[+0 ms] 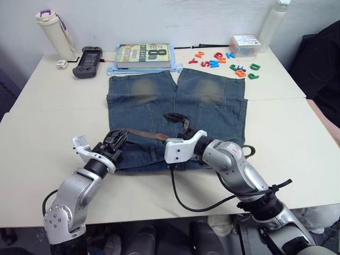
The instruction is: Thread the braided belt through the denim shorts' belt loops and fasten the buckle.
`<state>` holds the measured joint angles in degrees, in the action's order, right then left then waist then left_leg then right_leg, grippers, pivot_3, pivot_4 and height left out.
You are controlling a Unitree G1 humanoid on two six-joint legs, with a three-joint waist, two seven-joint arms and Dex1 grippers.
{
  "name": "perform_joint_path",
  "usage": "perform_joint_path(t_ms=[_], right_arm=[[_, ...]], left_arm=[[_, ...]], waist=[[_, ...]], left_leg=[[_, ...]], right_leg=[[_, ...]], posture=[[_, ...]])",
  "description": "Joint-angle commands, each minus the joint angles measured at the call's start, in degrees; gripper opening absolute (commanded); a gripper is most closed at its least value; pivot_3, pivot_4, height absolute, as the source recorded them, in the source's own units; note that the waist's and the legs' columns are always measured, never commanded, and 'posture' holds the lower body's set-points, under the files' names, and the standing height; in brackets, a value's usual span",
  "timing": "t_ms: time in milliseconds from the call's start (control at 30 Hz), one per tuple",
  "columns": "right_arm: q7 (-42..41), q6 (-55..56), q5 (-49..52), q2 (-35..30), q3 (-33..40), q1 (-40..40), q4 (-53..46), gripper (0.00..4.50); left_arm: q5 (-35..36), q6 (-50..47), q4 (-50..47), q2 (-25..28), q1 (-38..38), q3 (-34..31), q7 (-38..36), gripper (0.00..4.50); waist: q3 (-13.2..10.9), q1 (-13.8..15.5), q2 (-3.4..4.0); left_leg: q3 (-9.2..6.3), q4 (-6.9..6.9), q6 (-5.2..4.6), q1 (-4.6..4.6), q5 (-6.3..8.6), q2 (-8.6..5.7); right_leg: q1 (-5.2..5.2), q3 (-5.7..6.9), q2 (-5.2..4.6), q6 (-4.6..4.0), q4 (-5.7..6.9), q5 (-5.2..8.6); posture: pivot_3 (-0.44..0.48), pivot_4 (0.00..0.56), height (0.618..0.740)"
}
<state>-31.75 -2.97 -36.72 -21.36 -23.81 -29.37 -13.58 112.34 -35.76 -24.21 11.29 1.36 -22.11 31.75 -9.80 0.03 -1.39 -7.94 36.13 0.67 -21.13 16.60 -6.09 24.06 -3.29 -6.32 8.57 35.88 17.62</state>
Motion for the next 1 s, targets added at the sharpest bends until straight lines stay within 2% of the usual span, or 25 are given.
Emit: perform_joint_path(t_ms=[33, 267, 433, 667, 800, 1000], right_arm=[[-0.22, -3.47, 2.59, -0.45, 5.02, 2.73, -3.98, 4.47], [-3.84, -10.12, 9.22, -2.72, 12.72, 9.24, -8.93, 4.47], [-4.31, -12.36, 10.63, -3.00, 12.57, 9.85, -10.10, 4.47], [-5.09, -15.75, 12.31, -1.59, 10.37, 10.20, -12.08, 4.47], [-10.09, -25.01, 18.76, 0.63, 10.15, 11.26, -16.28, 4.47], [-16.78, -42.27, 30.90, 0.55, 12.38, 11.05, -23.00, 4.47]], left_arm=[[0.66, -2.97, -1.71, 2.23, -4.00, -4.25, -6.31, 0.00], [0.54, -6.13, 2.90, 10.54, -11.37, -7.73, -15.62, 0.00], [0.22, -5.11, 4.25, 11.95, -12.72, -6.73, -18.97, 0.00], [-3.02, -2.38, 5.80, 10.40, -10.17, -4.45, -21.04, 0.00], [-5.86, -1.59, 7.98, 9.71, -7.86, -2.94, -21.60, 0.00], [-7.59, -1.02, 7.95, 7.60, -6.30, -0.41, -20.82, 0.00]], waist=[[0.00, 0.01, 0.00], [-0.02, 0.12, 0.04], [-0.03, -0.05, 0.06], [-0.04, 0.04, 0.06], [-0.04, 0.06, 0.05], [-0.04, 0.15, 0.06]], left_leg=[[-0.01, -0.02, 0.00, 0.00, 0.00, 0.01], [-0.03, -0.05, -0.02, -0.01, 0.06, 0.04], [-0.02, -0.04, -0.04, -0.02, 0.12, 0.07], [-0.03, -0.05, -0.02, -0.02, 0.17, 0.10], [-0.04, -0.04, -0.02, -0.05, 0.19, 0.12], [-0.04, -0.03, -0.11, -0.08, 0.31, 0.15]], right_leg=[[0.00, 0.01, 0.00, -0.01, -0.01, 0.01], [0.03, 0.02, -0.02, -0.11, -0.02, 0.06], [0.02, 0.02, -0.02, -0.12, -0.06, 0.06], [0.03, 0.04, -0.02, -0.13, -0.09, 0.07], [0.02, 0.05, 0.00, -0.12, -0.12, 0.07], [0.02, 0.05, -0.01, -0.12, -0.23, 0.06]], posture=[[0.000, 0.150, 0.740], [0.000, 0.150, 0.740], [0.000, 0.150, 0.740], [0.000, 0.150, 0.740], [0.000, 0.150, 0.740], [0.000, 0.150, 0.740]])
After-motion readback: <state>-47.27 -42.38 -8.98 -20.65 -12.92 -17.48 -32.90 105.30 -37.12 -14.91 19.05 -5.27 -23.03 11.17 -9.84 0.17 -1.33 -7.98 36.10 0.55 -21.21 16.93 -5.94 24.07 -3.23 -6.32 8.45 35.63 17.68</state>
